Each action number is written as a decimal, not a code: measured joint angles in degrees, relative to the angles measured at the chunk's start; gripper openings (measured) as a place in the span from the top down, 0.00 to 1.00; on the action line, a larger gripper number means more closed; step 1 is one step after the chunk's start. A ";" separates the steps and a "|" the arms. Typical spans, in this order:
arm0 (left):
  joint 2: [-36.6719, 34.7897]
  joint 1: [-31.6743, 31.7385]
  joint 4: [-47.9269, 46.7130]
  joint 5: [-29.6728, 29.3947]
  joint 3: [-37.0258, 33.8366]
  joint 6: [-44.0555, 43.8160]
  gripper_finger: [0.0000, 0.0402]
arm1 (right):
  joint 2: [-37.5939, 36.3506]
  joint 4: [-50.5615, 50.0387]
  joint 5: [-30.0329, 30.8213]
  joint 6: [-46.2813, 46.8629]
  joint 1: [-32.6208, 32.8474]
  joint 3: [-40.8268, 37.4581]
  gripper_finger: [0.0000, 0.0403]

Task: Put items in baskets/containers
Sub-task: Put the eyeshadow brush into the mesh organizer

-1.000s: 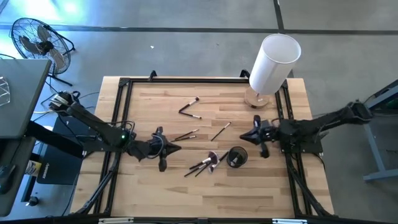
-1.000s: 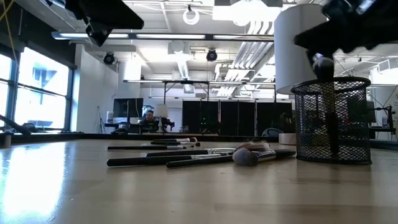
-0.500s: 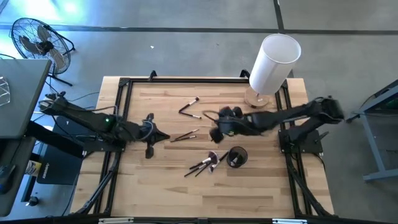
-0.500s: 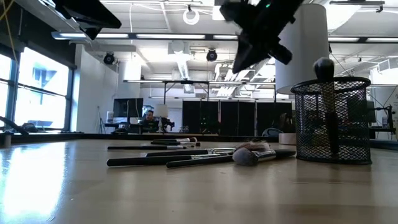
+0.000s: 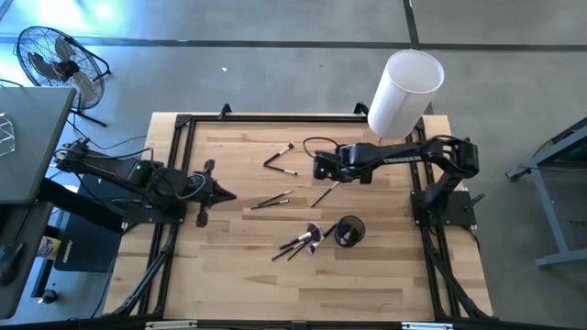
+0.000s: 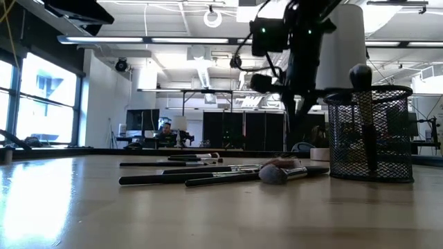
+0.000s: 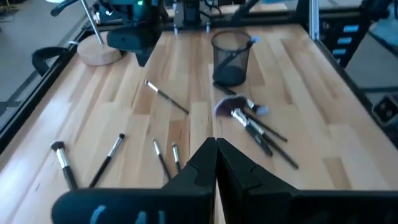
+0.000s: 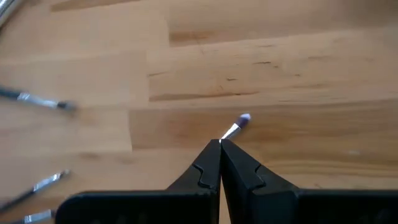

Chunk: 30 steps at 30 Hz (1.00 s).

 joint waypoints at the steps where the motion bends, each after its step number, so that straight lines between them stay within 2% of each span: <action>1: -0.78 0.00 -1.31 -0.05 0.00 0.24 1.00 | 0.00 1.29 -0.79 0.97 -0.45 -0.99 1.00; 12: -9.08 0.00 -8.58 -2.12 -0.02 0.27 1.00 | 0.00 12.67 -3.25 8.14 -1.25 -9.99 0.99; 18: -10.88 0.02 -10.27 -2.41 -0.02 0.27 1.00 | 0.00 13.49 -3.31 14.73 -1.22 -12.75 0.83; 23: -12.03 0.02 -11.65 -3.70 -0.02 0.39 1.00 | 0.00 16.74 -3.18 15.13 -1.51 -13.68 0.69; 26: -12.70 0.02 -11.91 -4.30 -0.02 0.46 1.00 | 0.00 18.11 -3.08 15.11 -2.17 -13.72 0.66; 30: -13.85 0.00 -13.10 -4.34 -0.02 0.44 1.00 | 0.00 17.49 -3.84 15.13 -3.45 -13.72 0.67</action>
